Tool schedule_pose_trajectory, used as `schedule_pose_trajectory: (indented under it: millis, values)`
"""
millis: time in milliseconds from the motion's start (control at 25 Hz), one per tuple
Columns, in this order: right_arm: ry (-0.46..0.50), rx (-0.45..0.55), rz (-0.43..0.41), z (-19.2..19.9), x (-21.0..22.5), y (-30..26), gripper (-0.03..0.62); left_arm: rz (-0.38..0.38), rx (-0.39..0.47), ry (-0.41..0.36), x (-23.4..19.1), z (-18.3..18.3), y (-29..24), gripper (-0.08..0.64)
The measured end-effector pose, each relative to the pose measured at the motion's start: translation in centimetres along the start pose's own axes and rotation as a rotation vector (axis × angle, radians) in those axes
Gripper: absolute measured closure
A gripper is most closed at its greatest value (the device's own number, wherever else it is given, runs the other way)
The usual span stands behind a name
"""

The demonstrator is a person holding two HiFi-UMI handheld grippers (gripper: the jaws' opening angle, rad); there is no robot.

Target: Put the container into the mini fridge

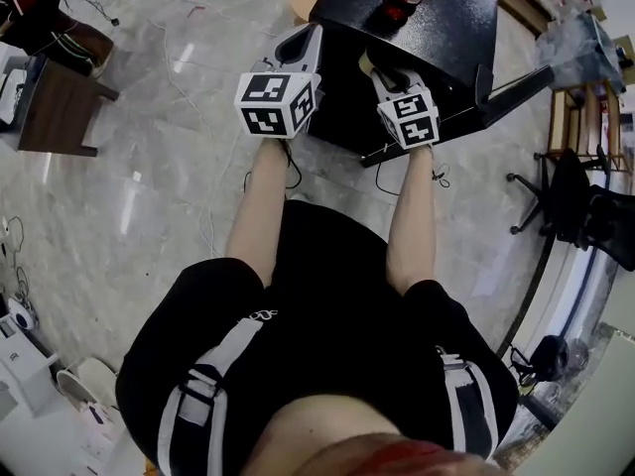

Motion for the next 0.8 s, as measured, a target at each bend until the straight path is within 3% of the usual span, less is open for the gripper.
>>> schedule_pose_trajectory:
  millis: [120, 240, 320, 400, 480, 600, 680, 800]
  values:
    - [-0.047, -0.008, 0.053, 1.2, 0.8, 0.4, 0.555, 0.033, 0.000, -0.002, 1.7, 0.0, -0.2, 0.552]
    - [-0.050, -0.081, 0.072, 2.6, 1.2, -0.3, 0.427, 0.056, -0.005, 0.001, 3.0, 0.2, 0.1, 0.552]
    - [-0.065, -0.068, 0.081, 2.4, 0.8, 0.7, 0.417, 0.066, -0.008, -0.002, 3.7, 0.3, 0.6, 0.552]
    - [-0.092, 0.004, 0.080, 1.0, 0.0, 3.0, 0.437, 0.068, -0.002, 0.002, 4.0, 0.2, 1.3, 0.552]
    - [-0.101, 0.116, 0.050, -1.5, -0.9, 5.7, 0.546, 0.069, 0.019, 0.005, 4.3, -0.6, 1.8, 0.552]
    - [-0.139, 0.355, 0.047, -6.6, -0.3, 10.9, 0.565, 0.091, 0.063, -0.004, 5.5, -2.2, 2.3, 0.552]
    - [-0.200, 0.471, 0.138, -9.1, 1.9, 14.6, 0.569, 0.117, 0.096, -0.002, 6.8, -3.5, 2.4, 0.552]
    - [-0.327, 0.516, 0.317, -10.3, 6.0, 18.9, 0.575, 0.151, 0.175, 0.020, 8.6, -6.2, 2.5, 0.552]
Point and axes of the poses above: the fingertips, and each gripper's own axes: y backward along the fingers, x to its right, z out of its underside, the point moved 2 cm from there along y, backward along the fingers, and after that the axes turned 2 degrees about -x, right-handed, at the moved point
